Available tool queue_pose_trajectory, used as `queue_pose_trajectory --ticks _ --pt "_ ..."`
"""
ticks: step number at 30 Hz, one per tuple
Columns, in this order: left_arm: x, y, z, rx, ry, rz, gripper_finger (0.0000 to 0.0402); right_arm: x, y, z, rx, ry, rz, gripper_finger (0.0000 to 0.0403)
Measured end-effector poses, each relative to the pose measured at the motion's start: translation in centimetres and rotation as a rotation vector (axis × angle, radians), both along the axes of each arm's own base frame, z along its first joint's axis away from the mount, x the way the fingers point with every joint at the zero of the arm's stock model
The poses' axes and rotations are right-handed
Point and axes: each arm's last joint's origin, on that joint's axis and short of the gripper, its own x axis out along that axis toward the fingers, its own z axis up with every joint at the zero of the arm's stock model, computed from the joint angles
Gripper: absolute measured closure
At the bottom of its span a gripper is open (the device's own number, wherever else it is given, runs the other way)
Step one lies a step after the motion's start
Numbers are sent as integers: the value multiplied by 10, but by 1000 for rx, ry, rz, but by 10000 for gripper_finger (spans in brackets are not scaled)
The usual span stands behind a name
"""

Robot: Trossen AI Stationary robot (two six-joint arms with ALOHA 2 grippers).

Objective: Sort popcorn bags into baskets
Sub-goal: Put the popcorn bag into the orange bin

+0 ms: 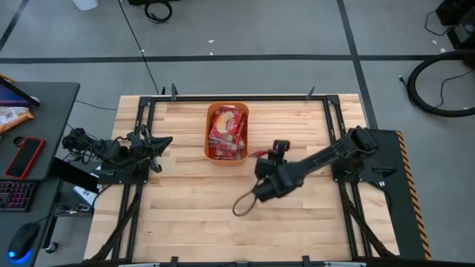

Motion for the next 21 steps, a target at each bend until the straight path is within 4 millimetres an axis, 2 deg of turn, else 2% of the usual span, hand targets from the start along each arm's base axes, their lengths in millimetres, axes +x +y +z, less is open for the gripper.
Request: queue_pose_trajectory --ticks 8,14,21 --pt "0 0 0 0 0 0 388 16 -41 13 -67 49 -38 402" --pt "0 0 0 1 0 0 388 29 -69 33 -131 66 -39 402" --pt "0 0 0 1 1 0 388 63 -91 49 -170 25 94 402"
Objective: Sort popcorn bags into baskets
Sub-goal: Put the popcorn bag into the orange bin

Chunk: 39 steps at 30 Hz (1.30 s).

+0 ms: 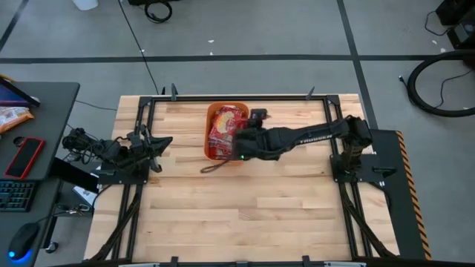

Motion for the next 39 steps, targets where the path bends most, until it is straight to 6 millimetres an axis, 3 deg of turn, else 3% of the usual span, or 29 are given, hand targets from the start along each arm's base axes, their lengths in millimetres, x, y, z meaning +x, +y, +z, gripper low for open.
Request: queue_pose_trajectory --ticks 7,13,21,25,29,35,39 --pt "0 0 0 0 0 0 388 33 -13 18 47 -134 237 402" --pt "0 0 0 0 0 0 388 43 -28 22 165 -203 419 402" --pt "0 0 0 0 0 0 388 44 -62 -10 165 -253 471 402" --pt "0 0 0 -1 -1 0 388 37 -80 -33 139 -268 450 402" --pt "0 0 0 0 0 0 388 27 -94 -56 228 -279 408 382" --pt "0 0 0 0 0 0 388 17 -98 -73 338 -275 315 328" --pt "0 0 0 0 0 0 388 16 -91 -71 286 -277 238 303"
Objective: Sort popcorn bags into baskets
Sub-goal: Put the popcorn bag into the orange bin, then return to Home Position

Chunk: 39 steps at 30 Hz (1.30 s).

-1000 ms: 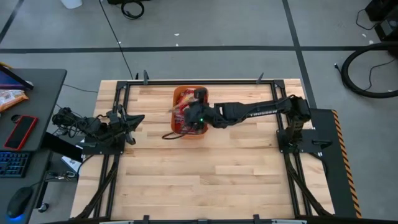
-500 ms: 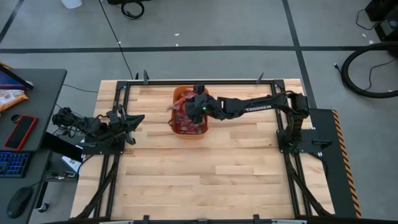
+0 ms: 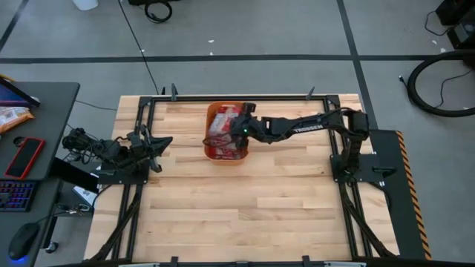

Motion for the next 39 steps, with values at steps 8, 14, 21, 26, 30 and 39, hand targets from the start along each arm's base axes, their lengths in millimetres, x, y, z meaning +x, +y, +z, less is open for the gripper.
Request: queue_pose_trajectory --ticks 8,14,21,26,30,39 --pt "0 0 0 0 0 0 388 -8 25 12 -22 63 -186 298" --pt "0 0 0 -1 -1 0 388 -20 58 16 74 135 -209 298" --pt "0 0 1 -116 -61 -18 388 -42 95 26 118 146 -245 298" --pt "0 0 2 -177 -98 -43 388 -66 113 22 145 127 -270 298" --pt "0 -1 2 -162 -96 -59 388 -94 118 16 205 78 -294 298" --pt "0 -1 2 -171 -101 -62 388 -163 116 2 395 -177 -316 298"
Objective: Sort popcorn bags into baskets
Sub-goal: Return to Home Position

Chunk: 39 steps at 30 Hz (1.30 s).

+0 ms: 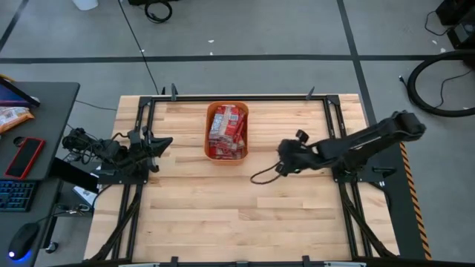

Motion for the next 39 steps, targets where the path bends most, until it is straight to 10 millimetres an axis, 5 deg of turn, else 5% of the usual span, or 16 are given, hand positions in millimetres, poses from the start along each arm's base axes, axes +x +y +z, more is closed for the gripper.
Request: queue_pose_trajectory --ticks 22,39 --pt "0 0 -1 9 11 0 388 -106 -20 -15 179 -626 -54 298" --pt "0 0 -2 14 18 0 388 -124 -24 -64 270 -912 -61 298"
